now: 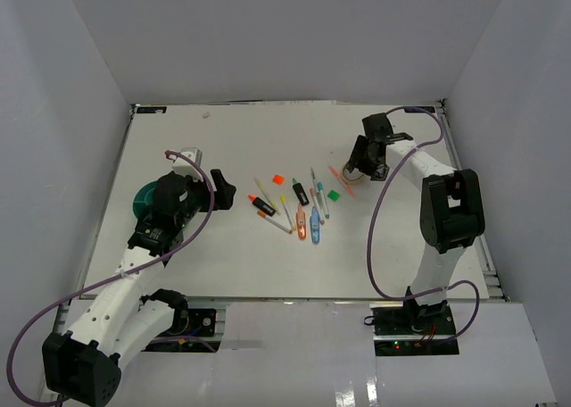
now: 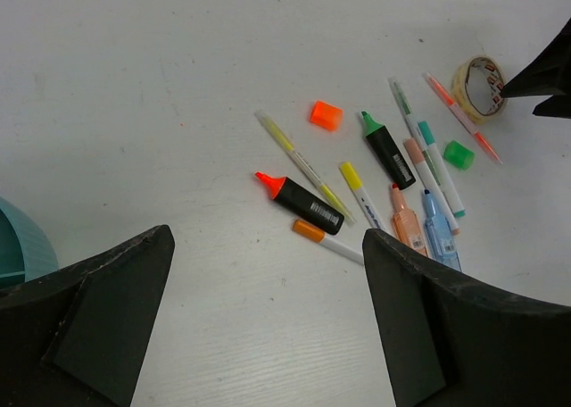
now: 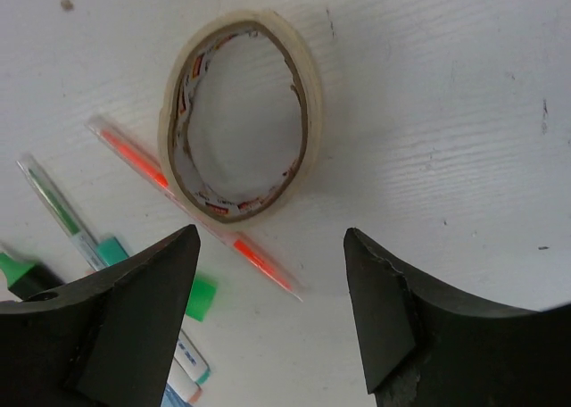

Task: Sort the stationery into containers
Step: Pick up the stationery from the center of the board, then place the stationery in the storage box.

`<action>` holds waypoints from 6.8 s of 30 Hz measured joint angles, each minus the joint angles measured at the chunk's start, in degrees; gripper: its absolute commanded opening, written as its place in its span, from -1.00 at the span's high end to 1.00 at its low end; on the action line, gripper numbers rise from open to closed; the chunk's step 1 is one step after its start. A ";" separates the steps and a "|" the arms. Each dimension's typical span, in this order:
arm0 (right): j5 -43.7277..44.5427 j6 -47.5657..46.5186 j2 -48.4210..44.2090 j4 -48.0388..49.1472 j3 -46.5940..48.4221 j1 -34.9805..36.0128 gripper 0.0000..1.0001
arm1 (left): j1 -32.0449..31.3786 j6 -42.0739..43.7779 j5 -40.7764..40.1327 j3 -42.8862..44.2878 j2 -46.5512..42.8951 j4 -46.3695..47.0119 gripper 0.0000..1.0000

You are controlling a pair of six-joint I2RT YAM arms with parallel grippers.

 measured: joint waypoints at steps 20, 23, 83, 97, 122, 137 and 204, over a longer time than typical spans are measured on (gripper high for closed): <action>5.31 6.21 10.16 -2.56 6.88 1.07 -0.06 | -0.55 0.37 0.63 0.00 -1.14 0.74 -0.96; 5.42 6.45 10.88 -2.75 6.91 1.11 0.05 | -0.72 0.37 0.83 -0.02 -1.14 0.72 -0.96; -2.62 -25.59 -25.94 21.27 -13.90 14.51 0.74 | -0.72 -5.09 19.06 19.02 10.03 -6.86 -0.96; -10.95 -31.98 -33.86 28.96 -16.35 27.26 0.71 | -1.40 -14.95 33.14 30.45 20.13 -8.33 -0.96; -11.26 -32.68 -33.86 30.25 -16.35 29.53 0.70 | -9.64 -15.37 26.18 34.56 25.83 -10.27 -0.09; -10.75 -33.09 -32.74 30.25 -16.35 30.08 0.24 | -10.95 -13.05 21.62 35.19 25.83 -11.04 0.61; -15.76 -29.77 -56.15 30.18 -39.04 30.62 -0.80 | 36.04 -4.37 -16.06 21.03 15.63 -28.87 1.00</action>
